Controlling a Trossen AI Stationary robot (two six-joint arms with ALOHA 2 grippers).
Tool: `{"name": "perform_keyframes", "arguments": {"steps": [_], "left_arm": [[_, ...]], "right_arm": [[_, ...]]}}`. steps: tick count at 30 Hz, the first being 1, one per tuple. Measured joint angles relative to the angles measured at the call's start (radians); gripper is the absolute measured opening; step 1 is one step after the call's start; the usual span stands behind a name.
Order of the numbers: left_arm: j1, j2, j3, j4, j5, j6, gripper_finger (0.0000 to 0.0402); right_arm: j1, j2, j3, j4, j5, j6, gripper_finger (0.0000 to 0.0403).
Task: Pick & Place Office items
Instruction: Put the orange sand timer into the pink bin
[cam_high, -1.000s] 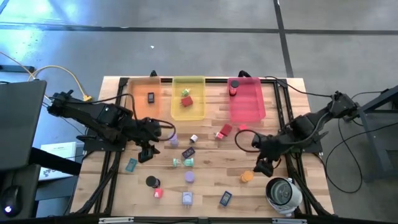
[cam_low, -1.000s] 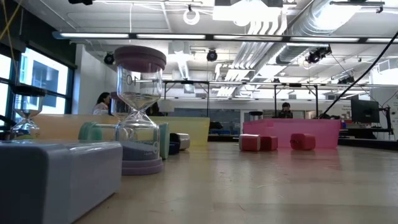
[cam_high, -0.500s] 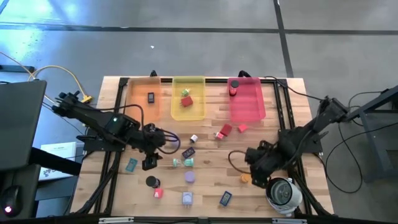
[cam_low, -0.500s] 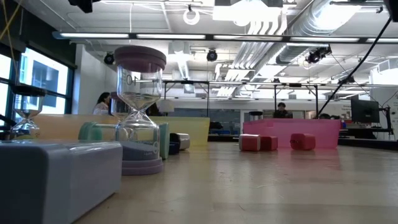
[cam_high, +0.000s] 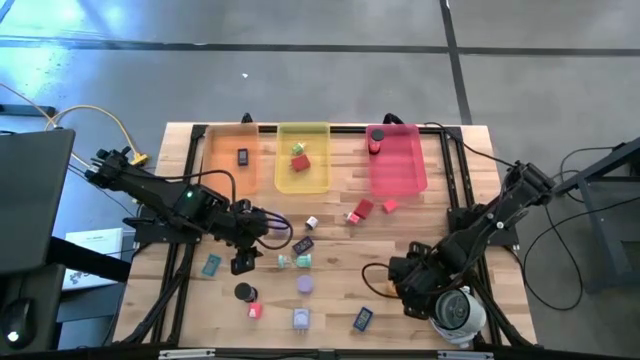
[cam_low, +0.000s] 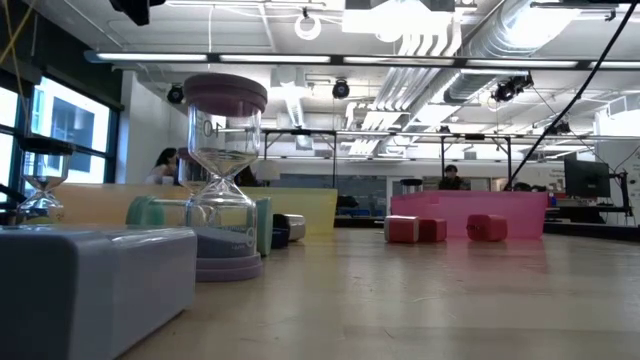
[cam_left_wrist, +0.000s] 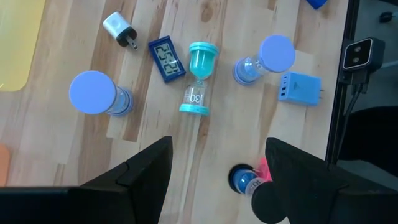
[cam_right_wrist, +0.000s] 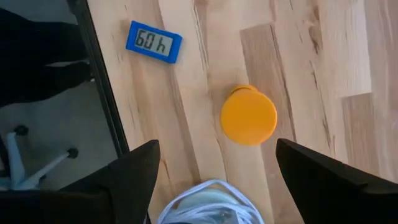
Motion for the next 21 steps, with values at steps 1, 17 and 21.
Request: {"name": "perform_keyframes", "arguments": {"steps": [1,17,21], "left_arm": [[0.000,0.000,0.000,0.000,0.000,0.000,0.0250],[-0.026,0.000,0.000,-0.001,0.006,0.098,0.0250],[-0.026,0.000,0.000,-0.005,0.011,0.105,0.0250]], "right_arm": [[0.002,0.005,0.000,0.001,0.000,0.000,0.0311],[0.002,0.016,0.000,0.004,0.131,0.003,0.0311],[0.006,0.045,0.000,-0.013,0.117,0.008,0.0311]]}}
